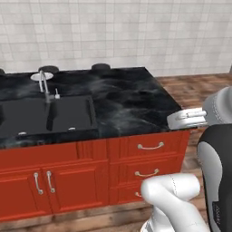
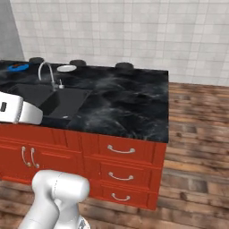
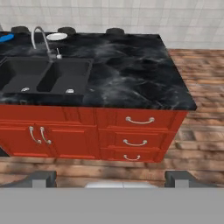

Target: Transport the chicken drumstick and squash to the fridge. Place the chicken drumstick on the rack containing meat and place the squash on the rack containing the vegetable, ensuring meats and vegetables are on different racks.

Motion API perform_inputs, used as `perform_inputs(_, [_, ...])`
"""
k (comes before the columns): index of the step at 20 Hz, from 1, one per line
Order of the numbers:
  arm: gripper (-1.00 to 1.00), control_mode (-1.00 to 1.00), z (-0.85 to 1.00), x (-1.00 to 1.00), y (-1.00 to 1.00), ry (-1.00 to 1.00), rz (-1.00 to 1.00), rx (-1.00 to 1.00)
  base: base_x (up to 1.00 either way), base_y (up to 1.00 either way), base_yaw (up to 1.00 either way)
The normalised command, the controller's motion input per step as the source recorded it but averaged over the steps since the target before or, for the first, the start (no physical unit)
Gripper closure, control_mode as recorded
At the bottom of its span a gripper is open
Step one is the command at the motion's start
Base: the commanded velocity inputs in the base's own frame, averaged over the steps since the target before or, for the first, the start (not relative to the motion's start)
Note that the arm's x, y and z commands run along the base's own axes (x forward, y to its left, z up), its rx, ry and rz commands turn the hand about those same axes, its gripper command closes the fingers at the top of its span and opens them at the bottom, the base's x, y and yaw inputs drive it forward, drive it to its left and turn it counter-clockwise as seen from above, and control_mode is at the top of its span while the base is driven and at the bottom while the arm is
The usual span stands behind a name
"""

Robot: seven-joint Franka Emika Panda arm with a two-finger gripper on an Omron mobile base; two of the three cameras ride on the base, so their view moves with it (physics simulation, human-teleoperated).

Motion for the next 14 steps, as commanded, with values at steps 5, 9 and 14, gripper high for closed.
perform_inputs(5, [-1.00,1.00,0.00,0.00,0.00,0.00,0.00,0.00,0.39,-1.00,0.00])
perform_inputs(9, [-1.00,1.00,0.00,0.00,0.00,0.00,0.00,0.00,0.40,-1.00,0.00])
perform_inputs(14, [-1.00,1.00,0.00,0.00,0.00,0.00,0.00,0.00,0.56,-1.00,0.01])
